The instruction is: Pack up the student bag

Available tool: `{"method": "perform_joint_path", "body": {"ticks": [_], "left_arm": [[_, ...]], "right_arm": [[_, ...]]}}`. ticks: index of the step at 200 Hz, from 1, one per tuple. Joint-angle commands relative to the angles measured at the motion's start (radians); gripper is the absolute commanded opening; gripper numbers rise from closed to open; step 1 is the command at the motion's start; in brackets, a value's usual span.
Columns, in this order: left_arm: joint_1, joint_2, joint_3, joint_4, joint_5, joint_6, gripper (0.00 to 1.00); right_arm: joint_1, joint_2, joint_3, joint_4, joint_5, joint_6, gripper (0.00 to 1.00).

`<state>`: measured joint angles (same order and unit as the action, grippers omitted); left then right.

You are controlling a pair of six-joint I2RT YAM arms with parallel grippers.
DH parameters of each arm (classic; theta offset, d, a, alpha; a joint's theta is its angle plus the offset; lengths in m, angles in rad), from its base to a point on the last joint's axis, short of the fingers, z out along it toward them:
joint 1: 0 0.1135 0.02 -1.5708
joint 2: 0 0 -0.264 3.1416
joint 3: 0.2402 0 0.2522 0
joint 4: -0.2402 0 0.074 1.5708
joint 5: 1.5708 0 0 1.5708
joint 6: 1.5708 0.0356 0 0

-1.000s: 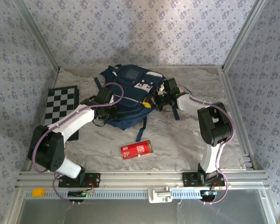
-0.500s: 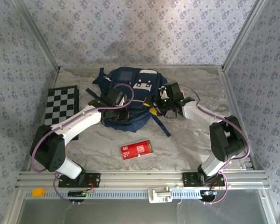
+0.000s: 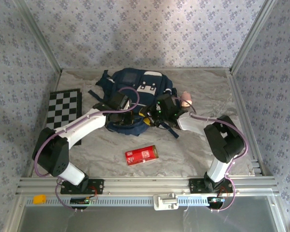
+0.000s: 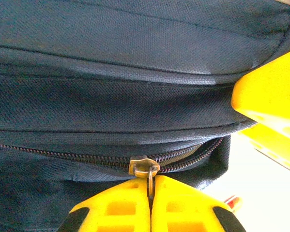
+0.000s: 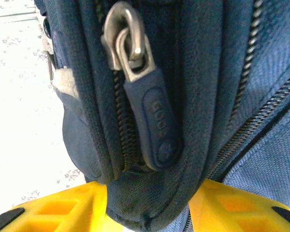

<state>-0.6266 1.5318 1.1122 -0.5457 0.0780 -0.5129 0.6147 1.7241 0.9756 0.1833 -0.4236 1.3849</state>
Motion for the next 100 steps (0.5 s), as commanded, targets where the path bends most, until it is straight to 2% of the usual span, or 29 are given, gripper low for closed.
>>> {"method": "perform_joint_path", "body": {"ticks": [1, 13, 22, 42, 60, 77, 100], "left_arm": [[-0.013, 0.003, 0.038, 0.009, 0.039, 0.022, 0.0], [-0.013, 0.001, 0.04, 0.012, 0.036, 0.023, 0.0], [-0.014, -0.006, 0.041, 0.001, 0.024, 0.024, 0.0], [-0.013, -0.018, 0.038, -0.027, -0.018, 0.026, 0.0], [-0.013, -0.025, 0.022, -0.061, -0.054, 0.029, 0.0], [-0.012, -0.033, -0.003, -0.097, -0.101, 0.028, 0.0], [0.001, -0.042, -0.05, -0.162, -0.237, 0.006, 0.0]], "right_arm": [[0.009, 0.018, 0.059, -0.026, 0.1, 0.001, 0.46], [0.004, 0.03, 0.063, -0.051, 0.115, -0.015, 0.35], [-0.008, 0.042, 0.054, -0.04, 0.102, -0.016, 0.15], [-0.041, 0.06, 0.06, -0.048, 0.059, -0.059, 0.0], [-0.079, 0.076, 0.116, -0.151, -0.019, -0.164, 0.0], [-0.123, 0.056, 0.107, -0.16, -0.078, -0.246, 0.0], [-0.213, 0.054, 0.166, -0.295, -0.197, -0.401, 0.0]]}}
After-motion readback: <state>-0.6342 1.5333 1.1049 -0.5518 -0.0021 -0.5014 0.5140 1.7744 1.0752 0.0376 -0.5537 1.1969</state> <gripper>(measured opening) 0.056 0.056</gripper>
